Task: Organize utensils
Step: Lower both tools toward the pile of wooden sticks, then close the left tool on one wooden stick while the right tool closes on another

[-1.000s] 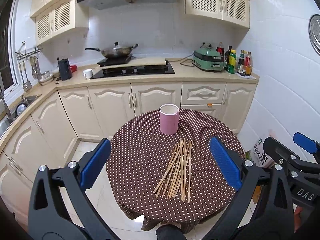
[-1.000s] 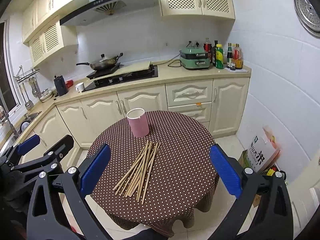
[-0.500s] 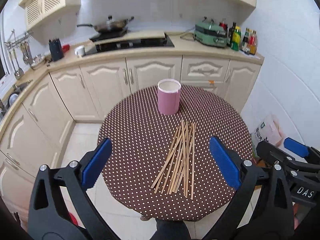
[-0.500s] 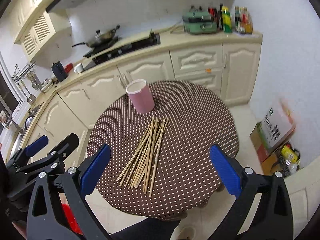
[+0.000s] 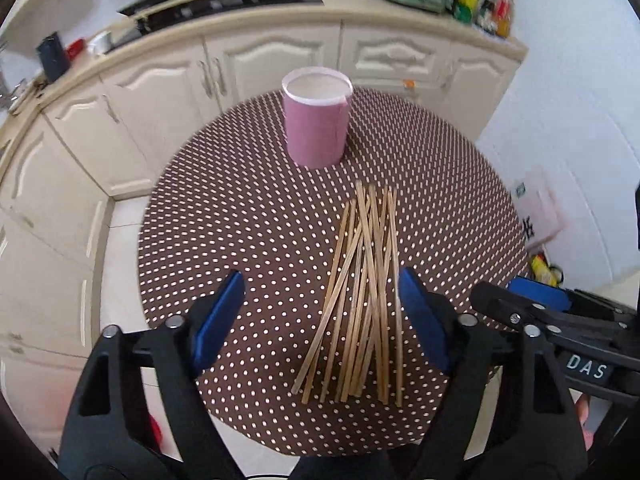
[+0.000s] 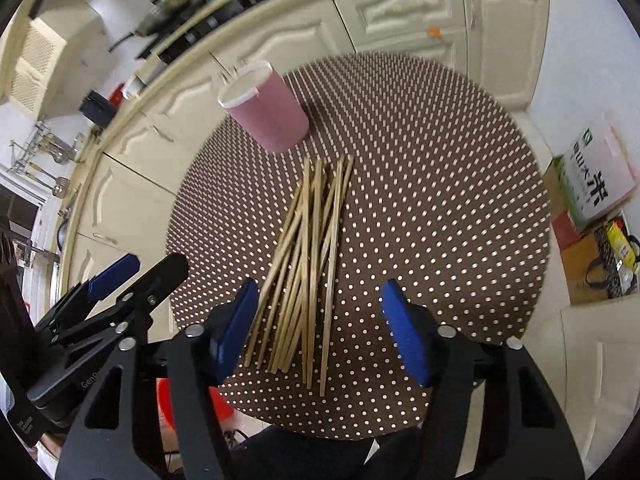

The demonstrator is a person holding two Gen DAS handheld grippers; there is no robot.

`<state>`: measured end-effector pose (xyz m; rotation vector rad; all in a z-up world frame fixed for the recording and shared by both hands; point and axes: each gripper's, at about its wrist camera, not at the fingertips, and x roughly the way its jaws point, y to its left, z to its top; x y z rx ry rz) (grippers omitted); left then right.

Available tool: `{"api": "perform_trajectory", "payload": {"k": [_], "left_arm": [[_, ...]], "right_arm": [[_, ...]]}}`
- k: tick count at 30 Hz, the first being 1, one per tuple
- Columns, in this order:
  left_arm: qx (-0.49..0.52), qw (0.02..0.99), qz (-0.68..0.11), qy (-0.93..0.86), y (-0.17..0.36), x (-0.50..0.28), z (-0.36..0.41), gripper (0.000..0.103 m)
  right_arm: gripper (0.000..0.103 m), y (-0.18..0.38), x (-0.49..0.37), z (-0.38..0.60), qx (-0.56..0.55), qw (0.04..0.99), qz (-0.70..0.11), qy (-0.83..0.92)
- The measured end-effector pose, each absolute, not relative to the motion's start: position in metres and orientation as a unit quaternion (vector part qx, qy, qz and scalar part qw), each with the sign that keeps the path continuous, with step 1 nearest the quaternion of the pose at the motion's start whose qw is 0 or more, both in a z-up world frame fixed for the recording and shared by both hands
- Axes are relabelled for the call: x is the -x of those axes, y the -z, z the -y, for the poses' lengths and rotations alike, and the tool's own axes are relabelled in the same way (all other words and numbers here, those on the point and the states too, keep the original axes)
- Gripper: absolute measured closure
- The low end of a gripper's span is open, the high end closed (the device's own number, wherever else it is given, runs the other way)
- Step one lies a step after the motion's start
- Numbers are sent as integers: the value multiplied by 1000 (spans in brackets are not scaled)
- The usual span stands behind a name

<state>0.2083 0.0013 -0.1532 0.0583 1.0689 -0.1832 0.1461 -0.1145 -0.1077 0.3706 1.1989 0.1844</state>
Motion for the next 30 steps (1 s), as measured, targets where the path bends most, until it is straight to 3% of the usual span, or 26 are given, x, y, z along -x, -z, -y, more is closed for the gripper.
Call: {"api": "perform_trajectory", "payload": {"k": [9, 18, 23, 30], "left_arm": [[-59, 796, -587, 134, 219, -240, 13, 61], [-54, 772, -617, 142, 248, -265, 13, 69], [-61, 761, -626, 160, 258, -281, 21, 71], [-68, 754, -636, 153, 277, -301, 32, 87]], "right_arm": [[71, 155, -178, 106, -173, 754, -627, -90], [84, 181, -195, 109, -190, 728, -654, -79], [85, 193, -205, 103, -198, 715, -666, -76], [86, 207, -221, 104, -192, 707, -678, -66]]}}
